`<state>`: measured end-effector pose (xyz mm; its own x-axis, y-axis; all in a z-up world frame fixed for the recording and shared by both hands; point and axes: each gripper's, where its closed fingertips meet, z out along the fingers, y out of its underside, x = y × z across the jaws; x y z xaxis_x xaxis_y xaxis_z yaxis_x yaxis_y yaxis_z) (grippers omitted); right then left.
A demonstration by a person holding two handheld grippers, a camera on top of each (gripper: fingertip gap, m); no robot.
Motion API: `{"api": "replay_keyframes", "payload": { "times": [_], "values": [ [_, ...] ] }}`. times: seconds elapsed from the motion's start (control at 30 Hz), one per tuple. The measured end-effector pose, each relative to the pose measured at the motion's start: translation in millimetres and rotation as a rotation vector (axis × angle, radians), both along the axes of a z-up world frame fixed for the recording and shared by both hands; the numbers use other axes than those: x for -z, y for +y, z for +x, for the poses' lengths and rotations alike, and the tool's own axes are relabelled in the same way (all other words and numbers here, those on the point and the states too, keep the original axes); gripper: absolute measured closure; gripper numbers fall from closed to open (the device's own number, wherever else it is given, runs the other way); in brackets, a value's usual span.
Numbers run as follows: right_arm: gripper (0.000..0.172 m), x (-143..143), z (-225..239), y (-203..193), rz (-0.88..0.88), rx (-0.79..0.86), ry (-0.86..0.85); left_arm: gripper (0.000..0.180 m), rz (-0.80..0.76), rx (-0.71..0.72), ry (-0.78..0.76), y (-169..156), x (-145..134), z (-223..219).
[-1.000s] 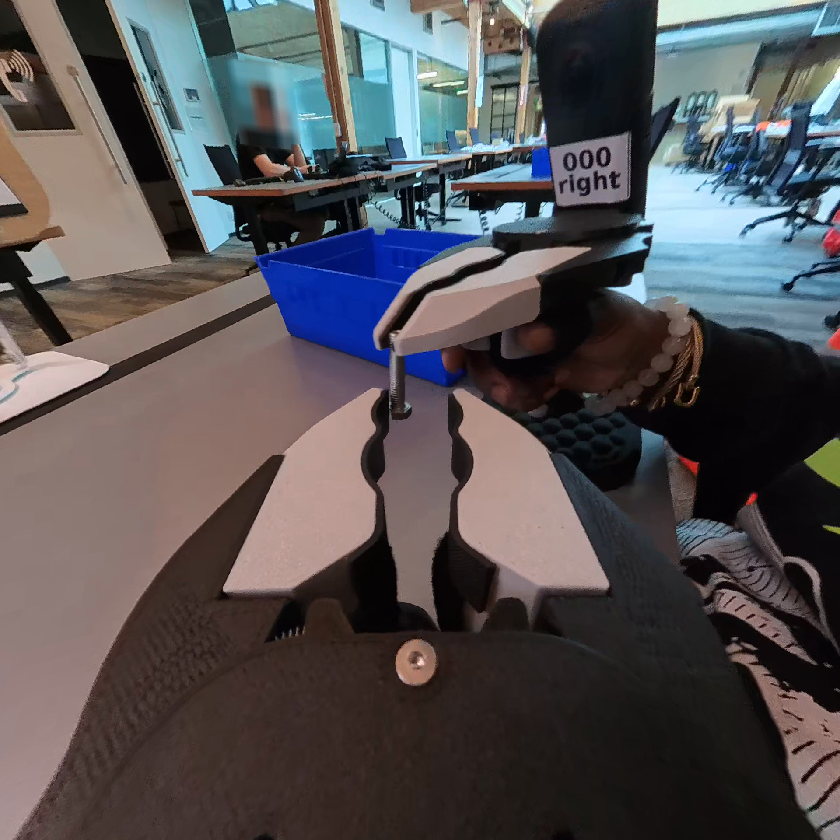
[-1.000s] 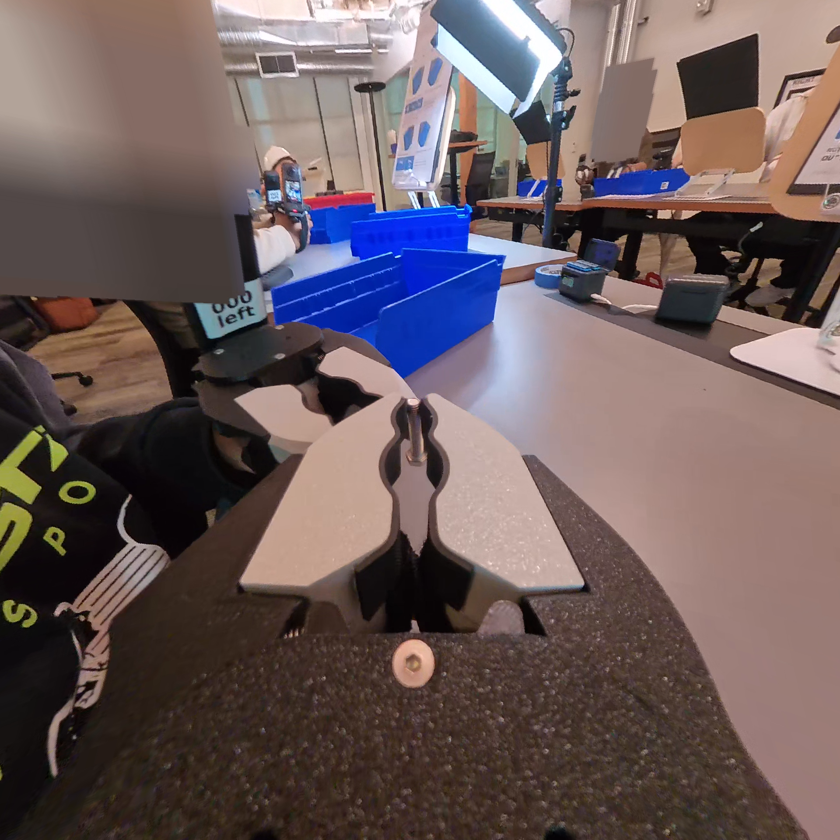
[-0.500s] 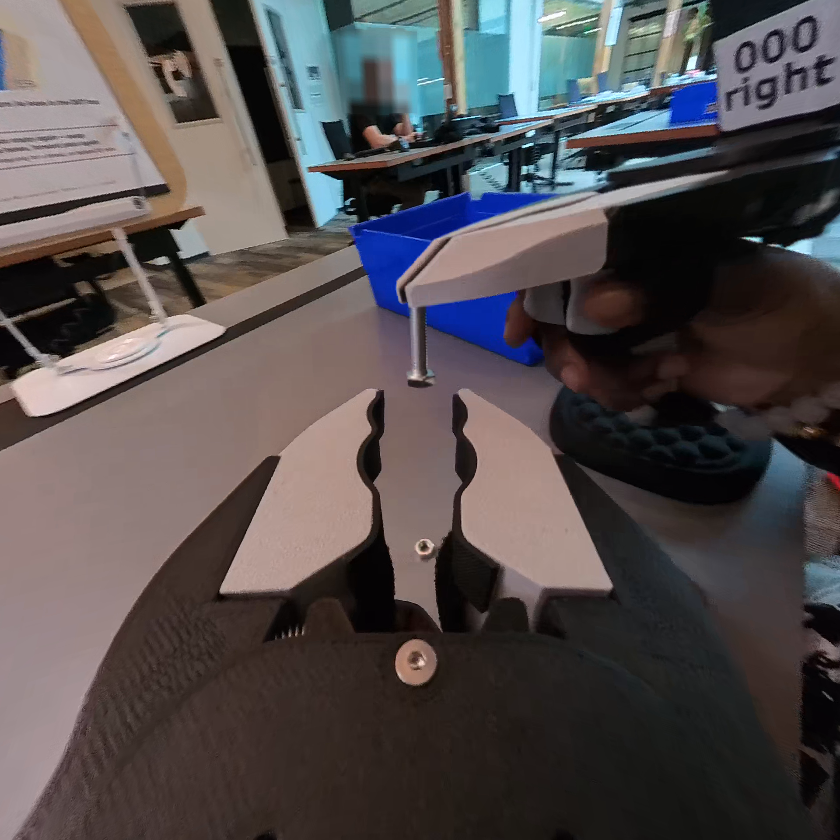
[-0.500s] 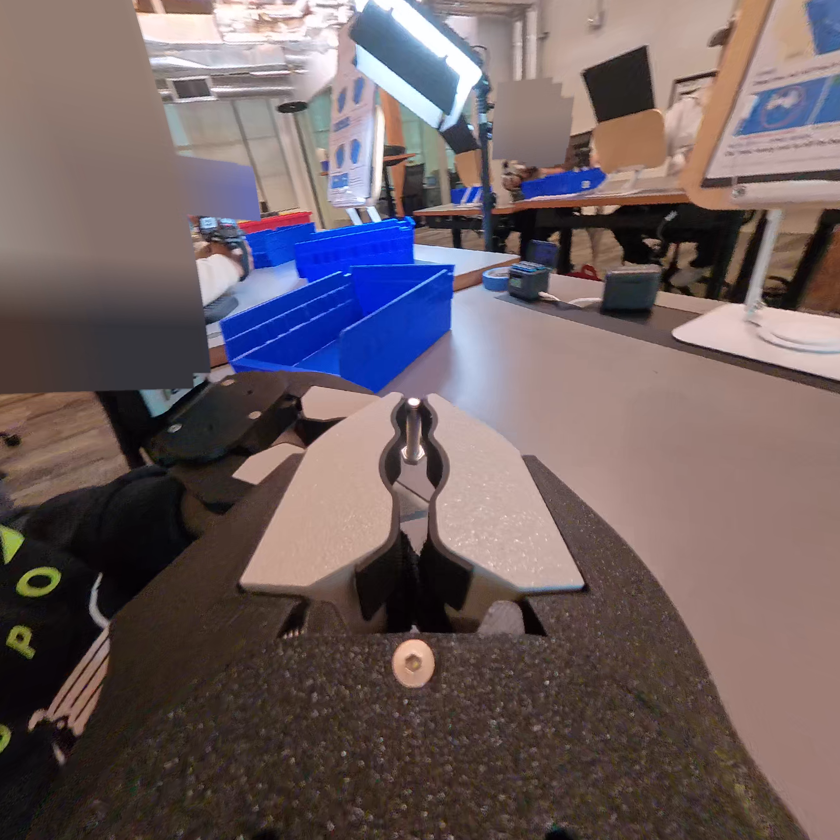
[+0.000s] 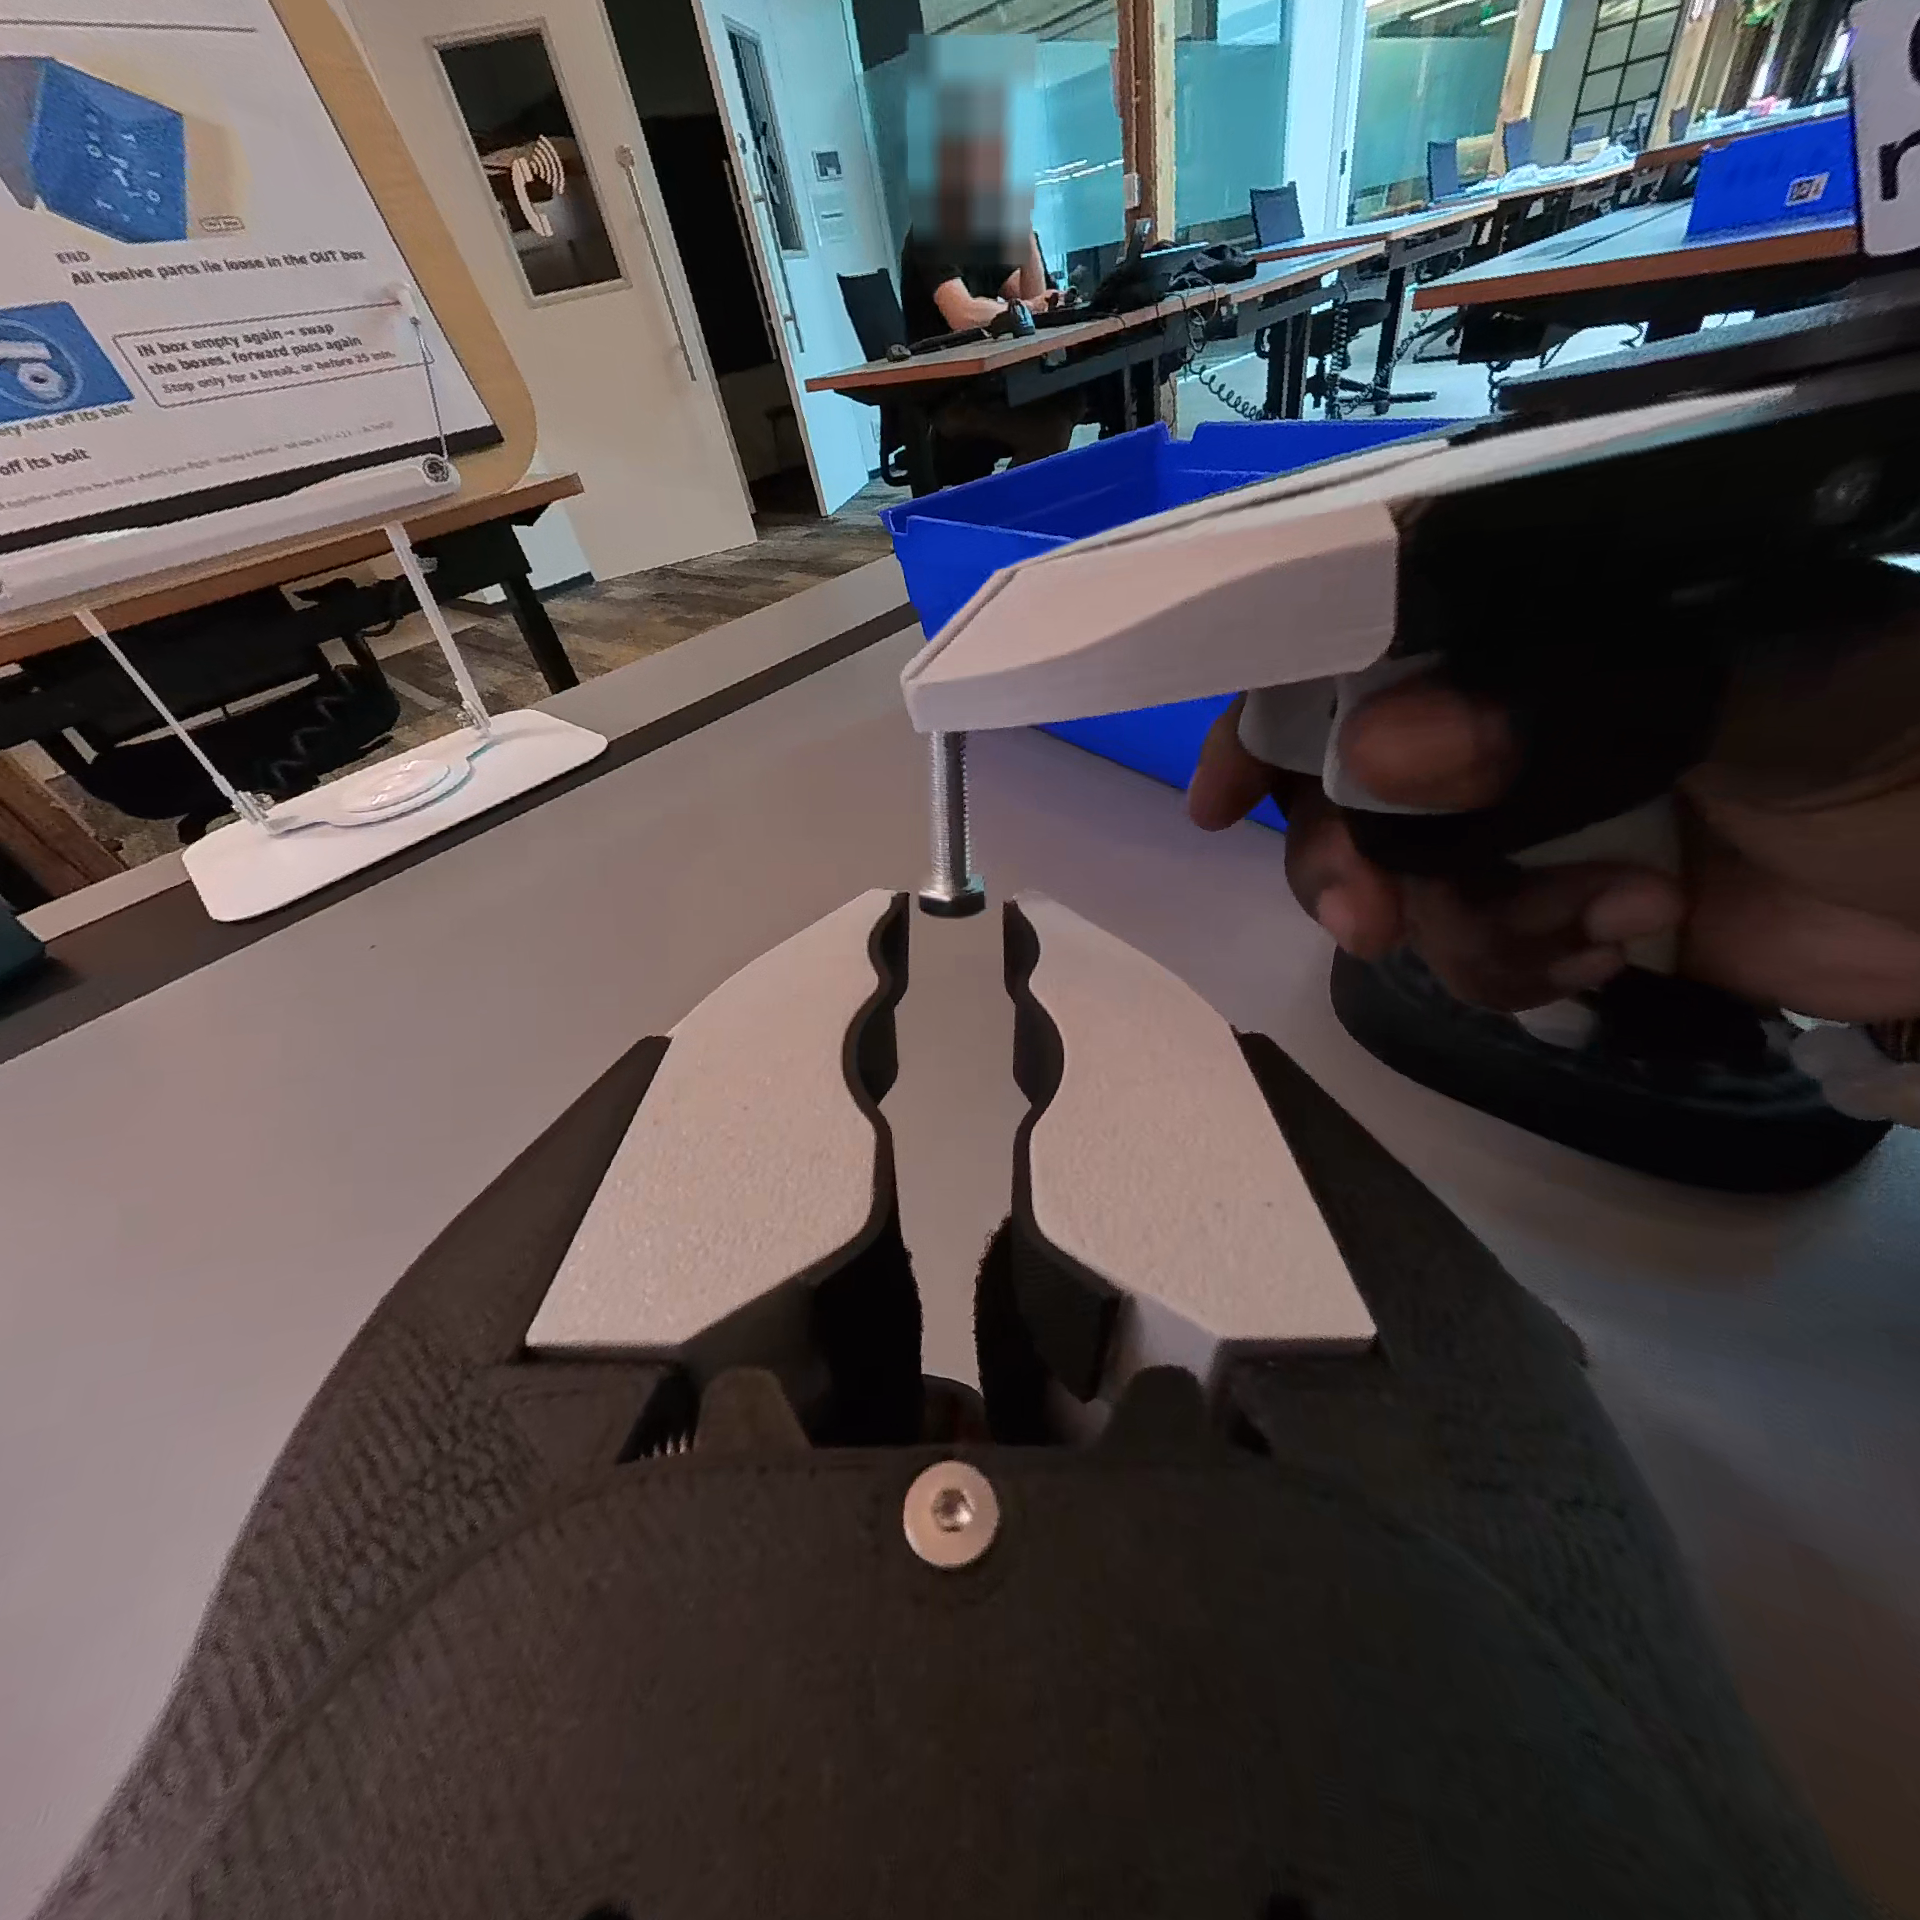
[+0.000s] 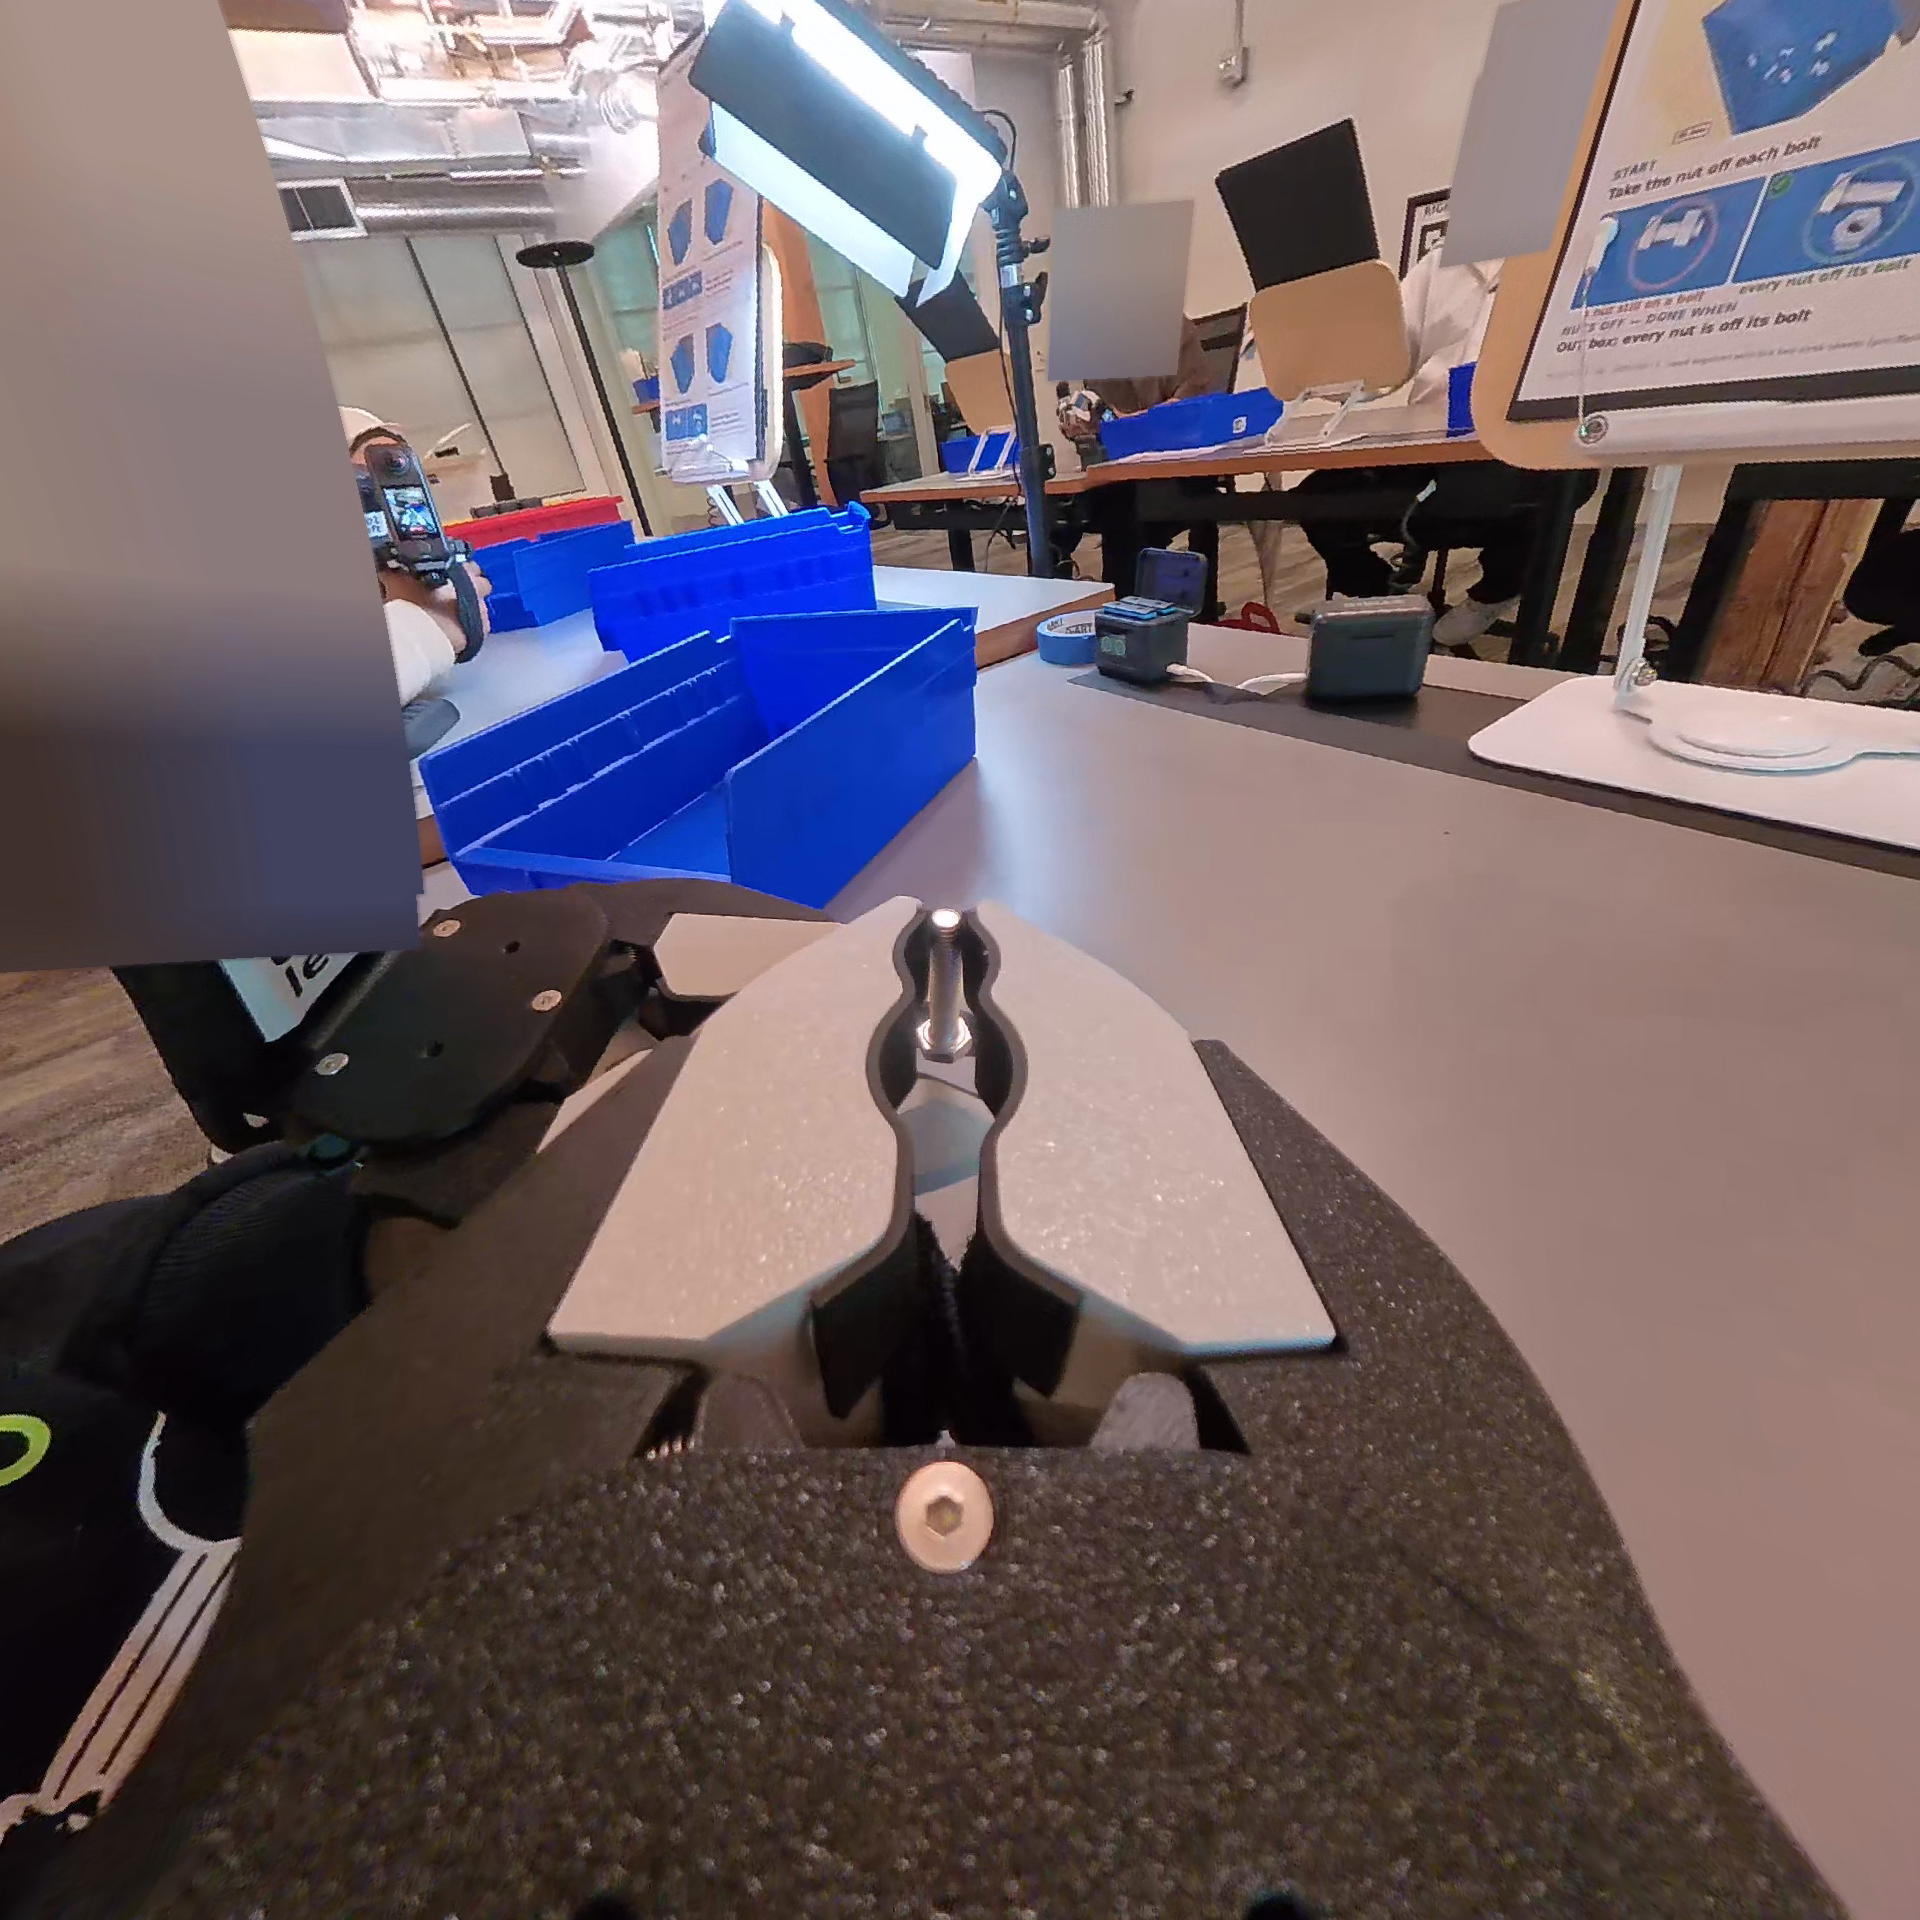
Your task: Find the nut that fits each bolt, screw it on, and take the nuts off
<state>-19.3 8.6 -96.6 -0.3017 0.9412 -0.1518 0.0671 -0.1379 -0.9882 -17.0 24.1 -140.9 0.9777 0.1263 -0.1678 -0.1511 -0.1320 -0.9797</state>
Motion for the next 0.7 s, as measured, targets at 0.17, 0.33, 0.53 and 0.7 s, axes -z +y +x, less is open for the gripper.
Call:
{"api": "replay_keyframes", "payload": {
  "times": [0.17, 0.33, 0.53, 0.7],
  "values": [
    [0.166, 1, -1, -2, -0.001, -0.010, 0.000, 0.166, 0.002, 0.007, -0.019, 0, 0, -1],
    [0.166, 2, -2, -2, 0.001, -0.010, -0.001, 0.170, 0.005, 0.012, -0.026, -1, 0, -1],
    [0.153, -9, 5, -4, 0.007, -0.122, 0.002, 0.171, 0.057, 0.086, -0.072, -13, -14, -5],
    [0.135, 52, 17, 6, 0.275, -0.389, -0.450, 0.171, 0.100, 0.121, -0.147, -44, -18, -33]
  ]
}}
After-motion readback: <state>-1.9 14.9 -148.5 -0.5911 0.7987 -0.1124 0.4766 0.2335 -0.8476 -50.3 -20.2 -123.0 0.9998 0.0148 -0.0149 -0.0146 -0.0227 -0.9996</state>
